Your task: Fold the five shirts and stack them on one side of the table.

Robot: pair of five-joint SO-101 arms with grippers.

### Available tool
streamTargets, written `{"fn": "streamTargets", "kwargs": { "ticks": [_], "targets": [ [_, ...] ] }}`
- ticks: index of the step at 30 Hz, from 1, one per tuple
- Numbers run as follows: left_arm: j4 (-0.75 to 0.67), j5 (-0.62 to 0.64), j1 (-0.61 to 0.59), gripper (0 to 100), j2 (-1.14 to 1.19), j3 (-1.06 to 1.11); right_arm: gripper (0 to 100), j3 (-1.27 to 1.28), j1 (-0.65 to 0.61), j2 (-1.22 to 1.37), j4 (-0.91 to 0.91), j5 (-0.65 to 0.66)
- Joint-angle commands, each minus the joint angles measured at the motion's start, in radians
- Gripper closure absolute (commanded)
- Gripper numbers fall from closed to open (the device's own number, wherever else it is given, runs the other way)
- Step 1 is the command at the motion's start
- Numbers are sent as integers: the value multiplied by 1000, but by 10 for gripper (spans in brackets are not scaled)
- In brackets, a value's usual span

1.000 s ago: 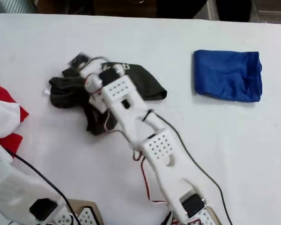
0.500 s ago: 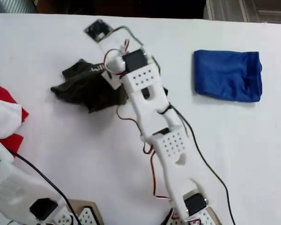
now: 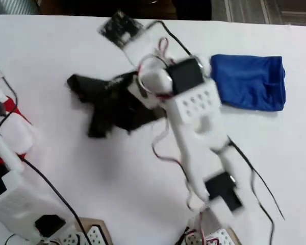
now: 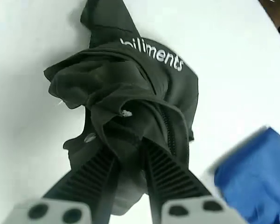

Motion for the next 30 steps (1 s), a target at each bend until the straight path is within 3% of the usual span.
{"fn": "streamTargets", "kwargs": {
  "ticks": [1,6,15,18,23,30],
  "targets": [
    [54,-8,78,775,-48,-16,978,281,48,-298,22,74],
    [155,-28,216,775,-48,-16,978,660,191,-524,-82,152],
    [410,-293,554,775,-38,-4,977,1234,440,-664,-616,146],
    [439,-333,618,772,-38,-4,933,1300,472,-654,-697,140],
    [446,-331,698,771,-44,24,779,1304,515,-651,-779,-18],
    [456,-339,830,774,-63,246,783,1307,584,-598,-895,-86]
  ]
}}
